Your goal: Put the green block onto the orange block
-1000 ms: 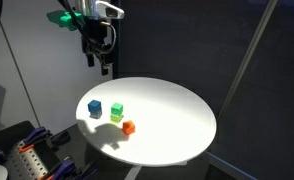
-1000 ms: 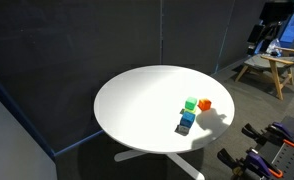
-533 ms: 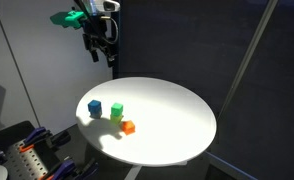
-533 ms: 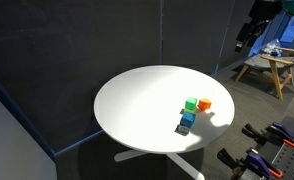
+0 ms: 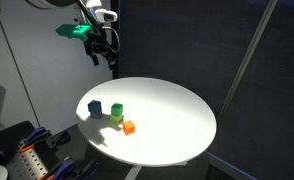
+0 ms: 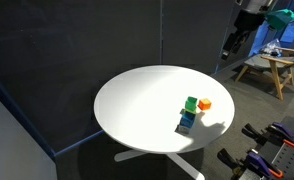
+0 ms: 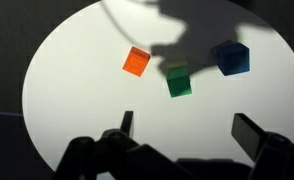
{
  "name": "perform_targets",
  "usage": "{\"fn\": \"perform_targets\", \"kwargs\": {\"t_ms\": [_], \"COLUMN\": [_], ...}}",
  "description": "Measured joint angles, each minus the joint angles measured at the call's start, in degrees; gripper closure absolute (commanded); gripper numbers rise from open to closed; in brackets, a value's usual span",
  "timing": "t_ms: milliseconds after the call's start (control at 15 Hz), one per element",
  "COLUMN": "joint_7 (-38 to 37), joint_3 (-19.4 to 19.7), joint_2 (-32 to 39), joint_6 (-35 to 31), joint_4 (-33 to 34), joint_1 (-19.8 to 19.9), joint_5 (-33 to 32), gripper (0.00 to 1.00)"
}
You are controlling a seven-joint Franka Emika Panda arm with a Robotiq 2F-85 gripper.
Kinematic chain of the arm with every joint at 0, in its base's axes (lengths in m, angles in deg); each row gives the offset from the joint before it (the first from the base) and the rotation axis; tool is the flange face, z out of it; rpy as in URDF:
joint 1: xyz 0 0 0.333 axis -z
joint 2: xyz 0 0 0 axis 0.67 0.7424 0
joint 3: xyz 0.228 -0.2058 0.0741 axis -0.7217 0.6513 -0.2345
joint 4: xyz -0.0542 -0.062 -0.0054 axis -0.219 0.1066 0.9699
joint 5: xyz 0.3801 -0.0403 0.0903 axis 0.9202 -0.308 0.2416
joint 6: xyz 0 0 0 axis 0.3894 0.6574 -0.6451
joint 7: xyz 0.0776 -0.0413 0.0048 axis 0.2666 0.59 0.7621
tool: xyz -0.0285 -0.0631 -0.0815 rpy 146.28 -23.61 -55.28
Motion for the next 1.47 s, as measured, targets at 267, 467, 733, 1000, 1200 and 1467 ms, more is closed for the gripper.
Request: {"fn": "perform_targets", "kwargs": {"t_ms": [267, 467, 733, 1000, 1200, 1467], "joint_7": [1.5, 3.8, 5.7, 5.6, 5.5, 5.5], "joint_3": [0.0, 0.0, 0.0, 0.0, 0.0, -0.3], "joint_2": [4.5, 8.5, 14.2, 19.5, 22.9, 26.6], "joint_6": [-1.3, -2.0, -3.7, -5.5, -5.8, -5.7], "joint_4": [0.2, 1.2, 3.6, 6.6, 8.8, 10.9], "joint_1": [-2.1, -3.1, -3.1, -2.8, -2.8, -2.8], "joint_5": [0.7, 1.8, 2.1, 2.1, 2.1, 2.1], "gripper": [0.0, 0.0, 0.0, 0.0, 0.0, 0.0]}}
